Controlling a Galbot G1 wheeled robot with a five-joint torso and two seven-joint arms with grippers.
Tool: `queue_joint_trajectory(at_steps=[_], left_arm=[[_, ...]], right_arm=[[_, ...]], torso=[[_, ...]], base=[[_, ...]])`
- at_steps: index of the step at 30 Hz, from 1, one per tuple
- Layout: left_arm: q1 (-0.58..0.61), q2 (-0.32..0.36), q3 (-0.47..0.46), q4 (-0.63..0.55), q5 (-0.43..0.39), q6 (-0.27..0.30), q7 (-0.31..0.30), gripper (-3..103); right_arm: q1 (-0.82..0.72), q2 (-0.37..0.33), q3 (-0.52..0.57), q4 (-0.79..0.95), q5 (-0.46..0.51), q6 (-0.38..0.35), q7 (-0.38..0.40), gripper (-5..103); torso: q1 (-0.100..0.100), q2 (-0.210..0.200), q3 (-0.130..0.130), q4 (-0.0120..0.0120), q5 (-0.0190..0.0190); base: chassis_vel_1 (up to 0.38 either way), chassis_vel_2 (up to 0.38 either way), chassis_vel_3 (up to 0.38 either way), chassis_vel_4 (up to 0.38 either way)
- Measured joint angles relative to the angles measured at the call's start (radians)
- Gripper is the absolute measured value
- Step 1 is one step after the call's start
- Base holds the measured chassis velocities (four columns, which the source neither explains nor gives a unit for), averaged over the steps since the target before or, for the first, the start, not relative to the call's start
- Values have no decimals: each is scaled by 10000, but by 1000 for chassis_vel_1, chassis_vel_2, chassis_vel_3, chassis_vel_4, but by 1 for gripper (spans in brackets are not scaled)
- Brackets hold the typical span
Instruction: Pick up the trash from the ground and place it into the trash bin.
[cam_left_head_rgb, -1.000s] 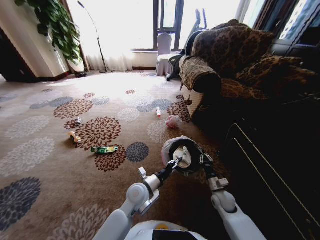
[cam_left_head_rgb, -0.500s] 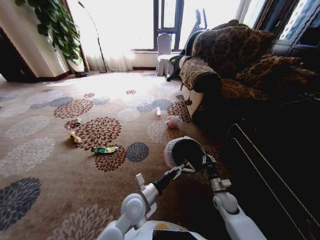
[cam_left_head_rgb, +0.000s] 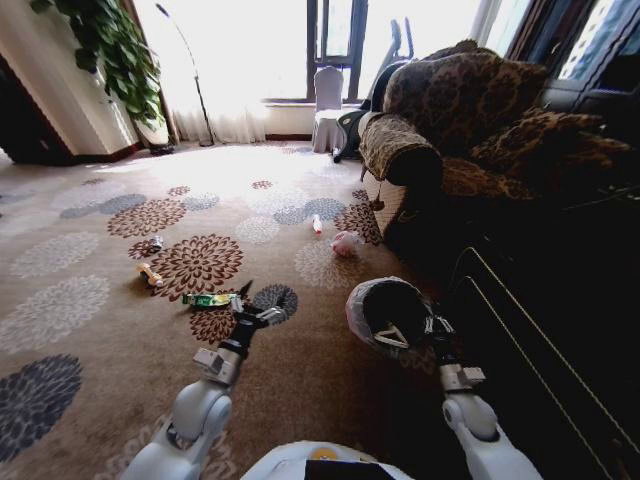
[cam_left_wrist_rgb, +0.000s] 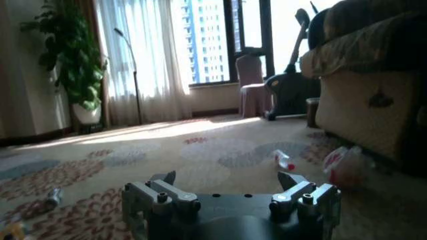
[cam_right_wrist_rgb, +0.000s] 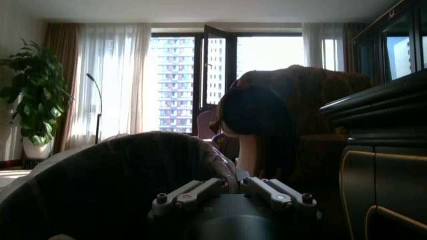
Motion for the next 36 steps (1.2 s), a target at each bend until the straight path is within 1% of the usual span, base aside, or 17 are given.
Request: queue_joint_trajectory(at_steps=[2,3,4,5,8,11,13,19,20,24,25,26,27,30,32,34,36], left_arm=[[-128,3,-47,491,-64,-5,-57,100],[-645,34,-108,2219,-62,-266,-89,100],[-937,70,-91,3025,-7,-478,-36,100],[-937,70,-91,3025,-7,-478,-36,100],[-1930,265,206,5513,517,-1102,414,100],[-2246,296,262,6177,1029,-1376,565,100],[-2759,367,380,7155,1487,-1863,838,100],[-3335,488,470,7898,1477,-2234,1164,100],[-3480,531,473,7974,1232,-2248,1264,100],[-3934,611,527,8087,-1395,-1742,1664,100],[-3934,611,527,8087,-1395,-1742,1664,100],[-4055,627,527,8145,-1873,-1567,1666,100],[-4055,627,527,8145,-1873,-1567,1666,100],[-4678,673,547,8690,-2790,-1282,1711,100],[-4830,658,540,8838,-3042,-1216,1742,100],[-5311,560,490,9271,-3878,-912,1951,100],[-5538,507,472,9515,-4222,-789,2088,100]], right_arm=[[-41,17,13,17,-1,22,-1,0],[-124,45,59,39,-12,88,-3,0],[-154,53,89,53,-19,117,1,0],[-154,53,89,53,-19,117,1,0],[-245,72,148,144,-30,165,0,0],[-273,80,164,178,-35,169,1,0],[-305,96,197,223,-36,188,3,0],[-341,112,234,225,-23,254,-3,0],[-344,115,246,220,-3,292,-1,0],[-365,141,254,159,253,361,-3,0],[-365,141,254,159,253,361,-3,0],[-373,145,255,134,273,396,-7,0],[-373,145,255,134,273,396,-7,0],[-393,121,335,77,320,447,-8,0],[-394,116,359,64,334,449,-7,0],[-401,88,407,36,379,450,-5,0],[-406,75,435,34,401,455,3,0]], torso=[[0,0,1,1,0],[0,-1,2,1,-2],[1,-1,2,1,-7],[1,-1,2,1,-7],[0,-2,1,-2,2],[0,-2,1,-4,1],[1,-2,1,-3,1],[0,-2,2,1,-2],[0,-1,1,0,1],[1,-2,1,-1,2],[1,-2,1,-1,2],[0,-2,0,4,3],[0,-2,0,4,3],[0,-2,1,4,0],[0,-2,1,3,4],[1,-1,2,-4,6],[1,-1,1,-9,3]], base=[[0,0,0,0],[43,7,-56,-30],[67,29,-56,-30],[67,29,-56,-30],[87,62,-73,-77],[113,138,-113,-112],[196,189,-147,-187],[261,256,-255,-241],[303,289,-324,-301],[275,262,-294,-272],[269,222,-250,-241],[173,222,-250,-164],[173,222,-250,-164],[82,61,-66,-49],[0,0,0,0],[-68,-47,63,40],[-100,-44,46,50]])
